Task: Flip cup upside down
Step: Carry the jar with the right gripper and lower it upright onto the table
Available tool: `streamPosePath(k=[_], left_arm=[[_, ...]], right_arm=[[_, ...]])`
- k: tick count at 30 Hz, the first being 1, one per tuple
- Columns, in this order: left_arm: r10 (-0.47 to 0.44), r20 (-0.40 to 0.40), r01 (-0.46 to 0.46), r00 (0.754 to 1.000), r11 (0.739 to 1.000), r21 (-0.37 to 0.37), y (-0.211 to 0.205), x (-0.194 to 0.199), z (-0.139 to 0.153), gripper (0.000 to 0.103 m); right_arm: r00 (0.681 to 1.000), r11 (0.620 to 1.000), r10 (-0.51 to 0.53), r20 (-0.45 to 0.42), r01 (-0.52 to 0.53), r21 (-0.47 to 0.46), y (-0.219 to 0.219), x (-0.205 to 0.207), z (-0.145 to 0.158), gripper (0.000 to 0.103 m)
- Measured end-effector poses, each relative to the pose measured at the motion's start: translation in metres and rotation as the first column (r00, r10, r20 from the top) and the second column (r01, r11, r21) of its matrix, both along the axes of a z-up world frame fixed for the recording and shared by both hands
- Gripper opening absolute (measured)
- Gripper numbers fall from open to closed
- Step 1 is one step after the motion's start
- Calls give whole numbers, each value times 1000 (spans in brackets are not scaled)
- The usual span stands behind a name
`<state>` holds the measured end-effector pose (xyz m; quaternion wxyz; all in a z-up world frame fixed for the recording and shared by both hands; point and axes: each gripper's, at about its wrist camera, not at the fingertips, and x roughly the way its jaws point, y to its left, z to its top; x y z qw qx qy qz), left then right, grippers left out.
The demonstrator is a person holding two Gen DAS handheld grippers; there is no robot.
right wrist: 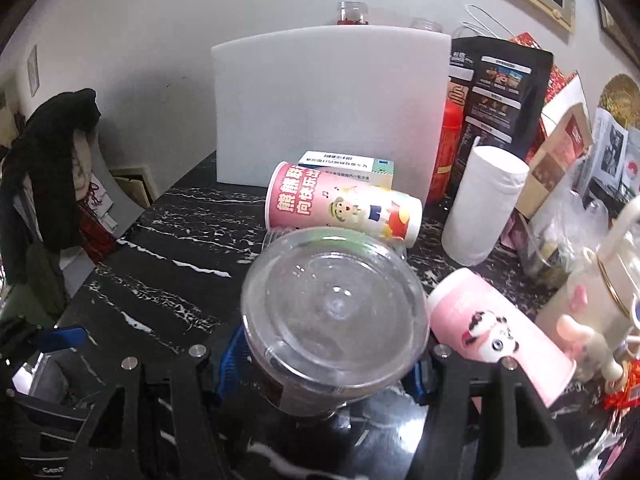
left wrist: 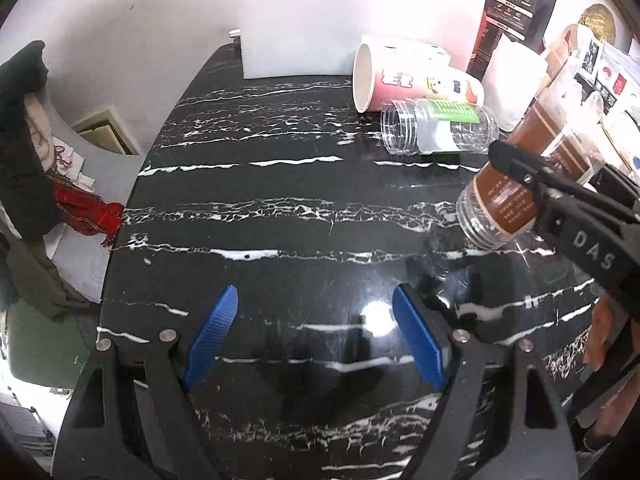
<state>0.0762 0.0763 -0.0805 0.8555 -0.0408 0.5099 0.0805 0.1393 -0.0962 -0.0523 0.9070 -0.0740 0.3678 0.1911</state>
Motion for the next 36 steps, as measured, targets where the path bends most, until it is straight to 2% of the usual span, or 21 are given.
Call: streamPosePath(k=[11,18,25,26,29,36], left_arm=[[-10,-23,9,1000,1000,-25,4,19,-16,79],[-15,-34,13,999,999,-31,6,20,-22,79],[-8,-37,6,999,999,-32,7,21,-22,79],[-8,-36,7,999,999,-32,7,21,-21,79],[-8,-32,7,999,999,-33,7,20,-19,79],[2,-15,-3,1000,1000,-27,9,15,-9,79]], right_arm=[[999,999,31,-22,-32,-26,15,19,-22,64],[999,997,52,16,-51,-50,21,16,-24,64],[998,998,59,4,-59,-35,22,18,-23,64],[998,997,66,-1,-66,-28,21,18,-22,65],[998,997,61,0,-61,-43,23,18,-20,77],[998,996,61,28,-59,-69,24,12,-12,78]])
